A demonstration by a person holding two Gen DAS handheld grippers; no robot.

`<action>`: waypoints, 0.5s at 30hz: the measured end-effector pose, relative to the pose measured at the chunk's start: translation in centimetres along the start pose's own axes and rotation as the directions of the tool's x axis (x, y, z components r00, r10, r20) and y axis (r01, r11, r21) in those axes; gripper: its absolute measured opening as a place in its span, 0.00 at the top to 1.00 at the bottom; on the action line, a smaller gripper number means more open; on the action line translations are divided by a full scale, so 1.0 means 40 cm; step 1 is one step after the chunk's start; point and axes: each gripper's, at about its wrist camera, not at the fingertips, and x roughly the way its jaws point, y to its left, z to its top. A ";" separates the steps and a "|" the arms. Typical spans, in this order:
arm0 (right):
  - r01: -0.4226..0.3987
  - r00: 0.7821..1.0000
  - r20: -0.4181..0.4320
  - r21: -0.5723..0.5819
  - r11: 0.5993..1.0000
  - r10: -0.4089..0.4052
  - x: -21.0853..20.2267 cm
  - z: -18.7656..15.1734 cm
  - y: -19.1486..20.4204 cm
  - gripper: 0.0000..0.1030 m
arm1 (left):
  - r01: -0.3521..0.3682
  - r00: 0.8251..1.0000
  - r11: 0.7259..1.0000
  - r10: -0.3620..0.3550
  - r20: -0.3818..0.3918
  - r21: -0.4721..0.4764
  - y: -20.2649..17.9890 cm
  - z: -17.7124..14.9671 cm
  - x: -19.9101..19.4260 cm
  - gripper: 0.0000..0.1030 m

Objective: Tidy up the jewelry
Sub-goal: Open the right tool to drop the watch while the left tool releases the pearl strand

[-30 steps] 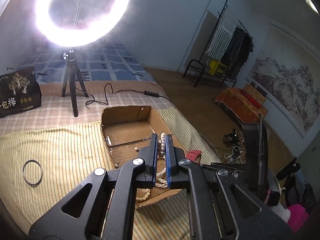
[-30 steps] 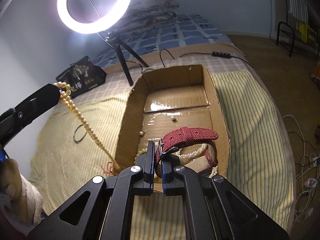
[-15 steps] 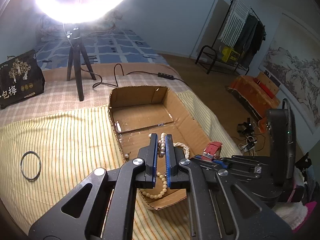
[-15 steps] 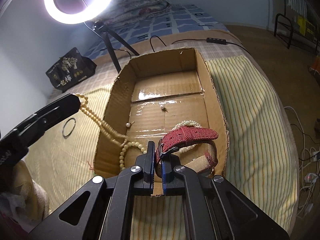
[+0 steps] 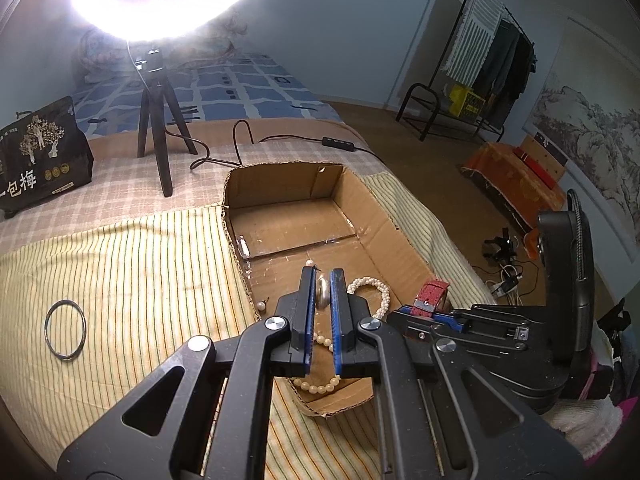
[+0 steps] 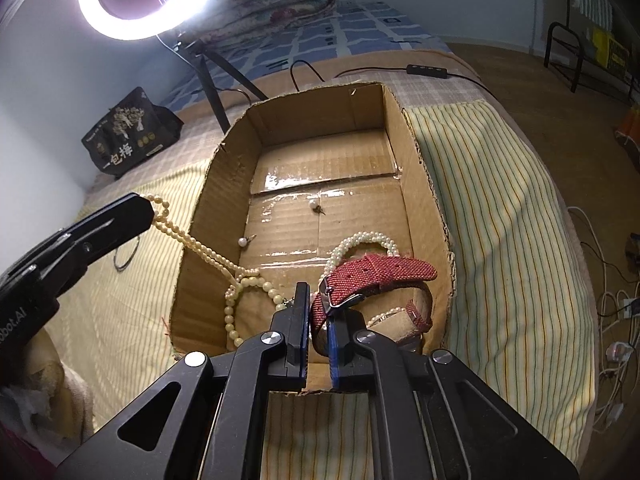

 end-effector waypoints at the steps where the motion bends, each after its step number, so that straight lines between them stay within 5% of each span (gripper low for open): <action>1: 0.003 1.000 0.001 -0.001 1.000 -0.003 0.000 0.000 0.000 0.91 | 0.000 1.000 1.000 0.000 0.001 0.001 0.000 0.000 -0.001 0.96; 11: 0.017 1.000 0.001 0.011 1.000 -0.017 -0.003 0.001 -0.004 0.80 | -0.012 1.000 1.000 0.012 -0.012 -0.003 0.010 0.002 -0.001 0.95; 15: 0.025 0.999 0.029 0.021 0.999 -0.025 -0.020 0.005 -0.008 0.60 | -0.016 1.000 1.000 0.016 -0.012 -0.001 0.011 0.001 -0.005 0.95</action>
